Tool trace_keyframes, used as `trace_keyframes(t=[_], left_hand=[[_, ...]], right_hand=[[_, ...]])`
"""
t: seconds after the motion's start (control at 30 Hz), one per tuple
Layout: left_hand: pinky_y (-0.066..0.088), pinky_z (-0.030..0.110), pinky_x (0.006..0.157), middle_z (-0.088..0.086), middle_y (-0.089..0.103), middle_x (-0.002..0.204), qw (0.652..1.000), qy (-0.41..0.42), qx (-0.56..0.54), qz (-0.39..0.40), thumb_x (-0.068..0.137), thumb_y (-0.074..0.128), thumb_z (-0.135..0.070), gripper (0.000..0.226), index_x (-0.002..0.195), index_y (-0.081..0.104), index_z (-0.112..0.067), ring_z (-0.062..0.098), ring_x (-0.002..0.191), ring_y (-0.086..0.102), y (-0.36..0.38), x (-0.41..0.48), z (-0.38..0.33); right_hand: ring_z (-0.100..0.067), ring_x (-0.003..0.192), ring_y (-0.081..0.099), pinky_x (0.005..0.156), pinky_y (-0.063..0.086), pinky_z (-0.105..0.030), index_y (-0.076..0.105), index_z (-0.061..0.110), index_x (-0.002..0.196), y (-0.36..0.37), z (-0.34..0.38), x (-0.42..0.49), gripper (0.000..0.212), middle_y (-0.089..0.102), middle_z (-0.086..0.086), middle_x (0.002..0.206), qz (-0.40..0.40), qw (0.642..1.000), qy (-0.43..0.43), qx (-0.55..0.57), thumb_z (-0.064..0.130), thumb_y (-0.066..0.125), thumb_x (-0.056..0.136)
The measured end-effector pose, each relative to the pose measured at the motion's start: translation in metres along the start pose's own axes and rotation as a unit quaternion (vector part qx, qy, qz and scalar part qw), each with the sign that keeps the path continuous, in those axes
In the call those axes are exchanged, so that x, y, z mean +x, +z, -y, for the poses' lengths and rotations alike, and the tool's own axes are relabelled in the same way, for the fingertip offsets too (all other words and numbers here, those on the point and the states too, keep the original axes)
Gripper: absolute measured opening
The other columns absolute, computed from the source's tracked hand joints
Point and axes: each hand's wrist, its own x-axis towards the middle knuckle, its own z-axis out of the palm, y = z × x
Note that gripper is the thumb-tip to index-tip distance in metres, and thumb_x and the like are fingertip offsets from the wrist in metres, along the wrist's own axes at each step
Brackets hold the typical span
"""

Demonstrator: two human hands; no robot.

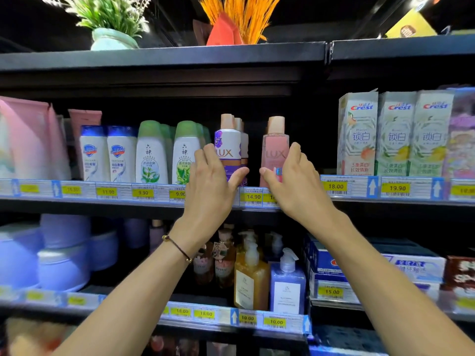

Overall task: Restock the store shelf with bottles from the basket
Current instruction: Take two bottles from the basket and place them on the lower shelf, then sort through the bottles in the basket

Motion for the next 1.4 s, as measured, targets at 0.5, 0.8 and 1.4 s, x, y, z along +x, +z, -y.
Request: trace_keyframes(t=[0.5, 0.8, 1.4], left_hand=[[0.041, 0.046, 0.083, 0.006, 0.056, 0.112, 0.957, -0.044, 0.286, 0.010, 0.090, 0.042, -0.050, 0.040, 0.110, 0.059, -0.020, 0.034, 0.103, 0.053, -0.090, -0.053, 0.091], [0.041, 0.045, 0.084, 0.006, 0.058, 0.110, 0.897, -0.091, 0.419, 0.104, 0.087, 0.048, -0.050, 0.037, 0.108, 0.060, -0.023, 0.034, 0.104, 0.053, -0.214, -0.128, 0.249], [0.035, 0.061, 0.107, 0.010, 0.053, 0.141, 0.792, -0.283, 0.494, 0.218, 0.092, 0.032, -0.048, 0.055, 0.133, 0.054, -0.018, 0.038, 0.134, 0.044, -0.475, -0.334, 0.547]], right_hand=[[-0.034, 0.115, 0.047, 0.088, 0.046, -0.046, 0.053, 0.009, 0.123, 0.041, 0.078, -0.057, 0.041, 0.052, -0.011, 0.126, -0.070, 0.984, -0.163, -0.018, 0.039, 0.044, 0.097], [-0.037, 0.111, 0.054, 0.090, 0.048, -0.048, 0.057, 0.009, 0.123, 0.145, 0.248, -0.105, 0.048, 0.058, -0.013, 0.121, 0.013, 0.955, -0.292, 0.055, 0.041, 0.041, 0.091], [-0.037, 0.125, 0.048, 0.103, 0.043, -0.051, 0.048, 0.005, 0.137, 0.396, 0.604, -0.318, 0.053, 0.052, -0.017, 0.134, 0.210, 0.866, -0.420, 0.172, 0.038, 0.042, 0.096]])
